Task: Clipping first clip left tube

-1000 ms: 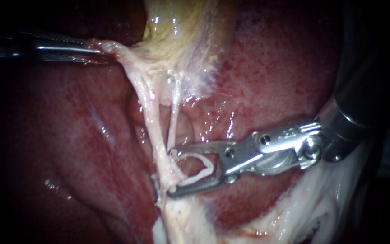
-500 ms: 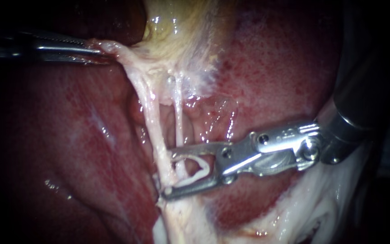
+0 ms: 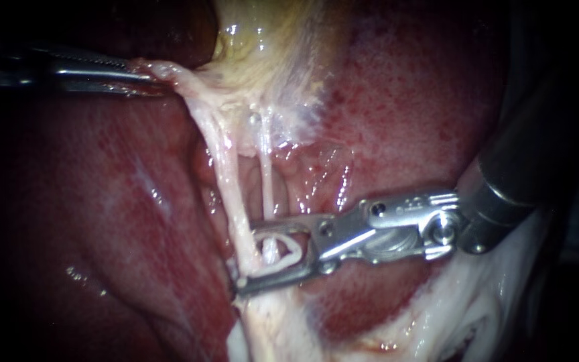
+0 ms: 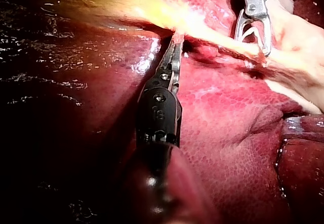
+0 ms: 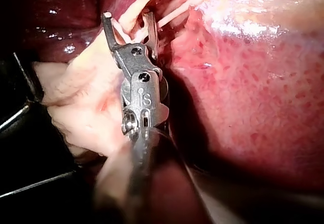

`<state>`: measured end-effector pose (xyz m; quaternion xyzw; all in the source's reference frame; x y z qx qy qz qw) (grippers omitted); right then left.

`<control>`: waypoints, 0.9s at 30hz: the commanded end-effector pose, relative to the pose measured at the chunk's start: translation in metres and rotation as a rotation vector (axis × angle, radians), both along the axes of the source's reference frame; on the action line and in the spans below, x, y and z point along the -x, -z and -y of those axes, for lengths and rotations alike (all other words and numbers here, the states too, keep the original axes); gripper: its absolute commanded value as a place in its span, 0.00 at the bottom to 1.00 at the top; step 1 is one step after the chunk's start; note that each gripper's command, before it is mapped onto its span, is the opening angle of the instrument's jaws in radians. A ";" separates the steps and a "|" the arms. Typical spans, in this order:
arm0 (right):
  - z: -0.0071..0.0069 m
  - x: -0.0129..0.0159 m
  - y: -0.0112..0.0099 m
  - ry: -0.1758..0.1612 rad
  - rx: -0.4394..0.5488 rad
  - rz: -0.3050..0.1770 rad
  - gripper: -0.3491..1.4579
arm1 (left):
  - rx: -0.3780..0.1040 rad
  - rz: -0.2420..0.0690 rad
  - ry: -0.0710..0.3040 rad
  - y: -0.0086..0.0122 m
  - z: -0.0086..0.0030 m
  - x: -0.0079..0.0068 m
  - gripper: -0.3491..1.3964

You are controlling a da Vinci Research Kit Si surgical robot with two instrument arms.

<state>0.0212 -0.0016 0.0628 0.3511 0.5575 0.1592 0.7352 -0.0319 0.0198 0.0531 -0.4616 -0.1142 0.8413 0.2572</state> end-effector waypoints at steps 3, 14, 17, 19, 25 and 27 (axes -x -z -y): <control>0.0000 -0.0004 0.0000 -0.002 -0.028 -0.021 0.46 | -0.001 0.000 0.000 0.0000 0.0000 0.0000 0.00; 0.0002 -0.0023 0.0001 0.019 -0.056 -0.040 0.46 | -0.001 -0.001 0.001 0.0000 0.0000 0.0003 0.00; 0.0005 -0.0028 0.0000 0.017 -0.071 -0.034 0.46 | 0.000 -0.001 0.002 -0.0001 0.0000 0.0004 0.00; 0.0007 -0.0030 0.0000 0.018 -0.070 -0.034 0.46 | 0.000 -0.001 0.002 -0.0001 0.0000 0.0004 0.00; 0.0012 -0.0033 0.0013 0.023 -0.083 -0.034 0.46 | 0.000 -0.001 0.002 -0.0001 0.0000 0.0004 0.00; 0.0014 -0.0035 0.0024 0.025 -0.086 -0.036 0.46 | 0.000 -0.001 0.002 -0.0002 0.0000 0.0004 0.00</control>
